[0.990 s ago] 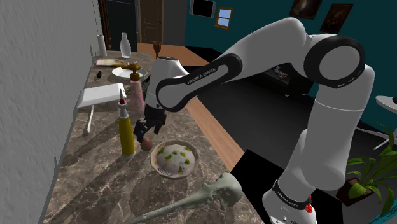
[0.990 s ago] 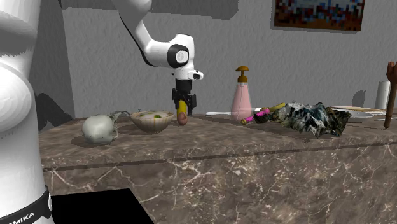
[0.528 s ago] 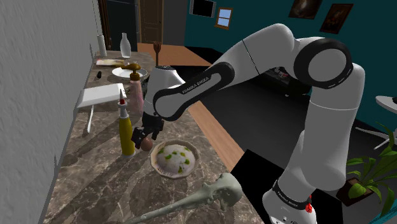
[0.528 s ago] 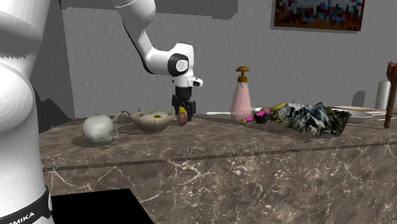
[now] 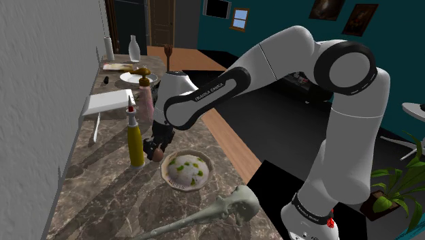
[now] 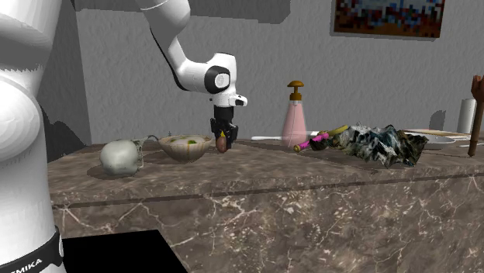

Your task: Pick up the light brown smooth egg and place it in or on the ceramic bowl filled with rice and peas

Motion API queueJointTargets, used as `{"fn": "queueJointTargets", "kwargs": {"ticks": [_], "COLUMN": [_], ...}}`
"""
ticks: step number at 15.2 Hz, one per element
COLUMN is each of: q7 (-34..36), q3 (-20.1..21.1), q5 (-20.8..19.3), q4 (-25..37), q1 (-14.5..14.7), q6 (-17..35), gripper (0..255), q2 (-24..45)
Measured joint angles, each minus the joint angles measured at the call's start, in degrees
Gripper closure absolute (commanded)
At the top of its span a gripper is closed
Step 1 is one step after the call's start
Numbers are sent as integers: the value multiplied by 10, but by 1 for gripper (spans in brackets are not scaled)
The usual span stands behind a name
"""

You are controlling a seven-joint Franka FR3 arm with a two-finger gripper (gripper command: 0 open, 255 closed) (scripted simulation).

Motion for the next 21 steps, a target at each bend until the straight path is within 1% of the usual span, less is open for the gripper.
{"fn": "queueJointTargets", "kwargs": {"ticks": [9, 15, 21], "q7": [0, 1, 6], "q3": [0, 1, 1], "q5": [0, 3, 4], "q4": [0, 9, 29], "q1": [0, -2, -3], "q6": [0, -31, -73], "gripper": [255, 255, 255], "q2": [0, -22, -45]}}
